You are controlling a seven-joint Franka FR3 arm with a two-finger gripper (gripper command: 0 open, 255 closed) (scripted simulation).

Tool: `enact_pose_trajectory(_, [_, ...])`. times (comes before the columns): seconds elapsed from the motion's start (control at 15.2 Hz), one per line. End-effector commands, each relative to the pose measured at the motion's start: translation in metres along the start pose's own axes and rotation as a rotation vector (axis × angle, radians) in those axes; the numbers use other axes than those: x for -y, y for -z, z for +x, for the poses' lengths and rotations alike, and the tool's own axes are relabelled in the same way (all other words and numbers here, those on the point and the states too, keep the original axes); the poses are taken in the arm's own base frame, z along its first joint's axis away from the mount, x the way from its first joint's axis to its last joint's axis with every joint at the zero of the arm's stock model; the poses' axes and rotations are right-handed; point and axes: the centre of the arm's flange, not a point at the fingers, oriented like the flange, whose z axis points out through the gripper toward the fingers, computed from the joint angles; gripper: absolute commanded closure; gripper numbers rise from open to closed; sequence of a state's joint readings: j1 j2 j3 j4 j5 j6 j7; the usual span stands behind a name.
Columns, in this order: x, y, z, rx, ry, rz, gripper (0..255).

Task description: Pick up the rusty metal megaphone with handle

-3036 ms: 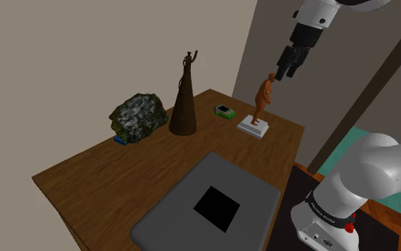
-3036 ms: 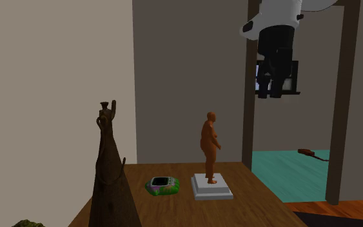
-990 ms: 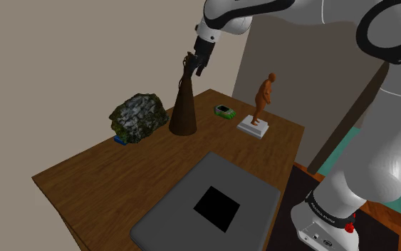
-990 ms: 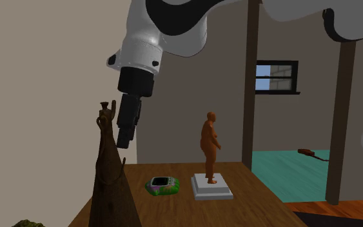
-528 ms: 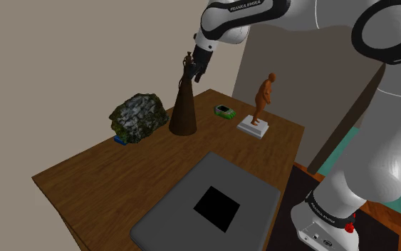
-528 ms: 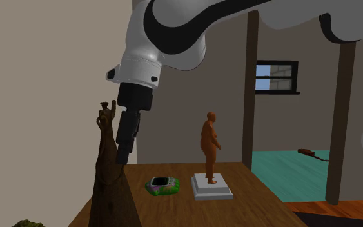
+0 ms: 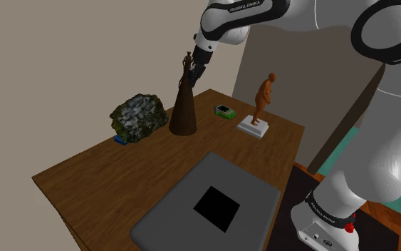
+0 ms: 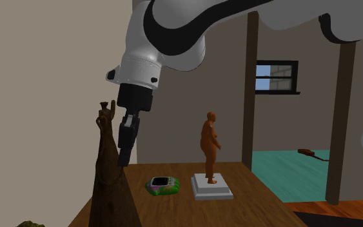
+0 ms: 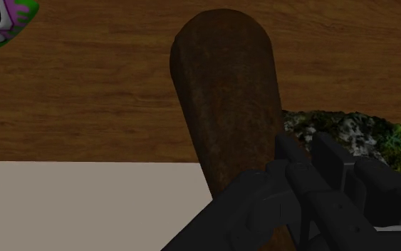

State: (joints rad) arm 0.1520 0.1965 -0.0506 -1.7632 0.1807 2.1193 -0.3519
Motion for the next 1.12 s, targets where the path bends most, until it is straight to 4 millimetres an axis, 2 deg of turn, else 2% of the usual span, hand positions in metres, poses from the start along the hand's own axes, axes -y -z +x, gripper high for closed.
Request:
enact_pose_trajectory(0.0, [0.0, 0.0, 0.0, 0.0, 0.001, 0.0, 255])
enact_pose_trajectory(0.07, [0.001, 0.0, 0.0, 0.0, 0.001, 0.0, 255])
enact_pose_trajectory(1.06, [0.008, 0.077, 0.016, 0.0, 0.001, 0.0, 255])
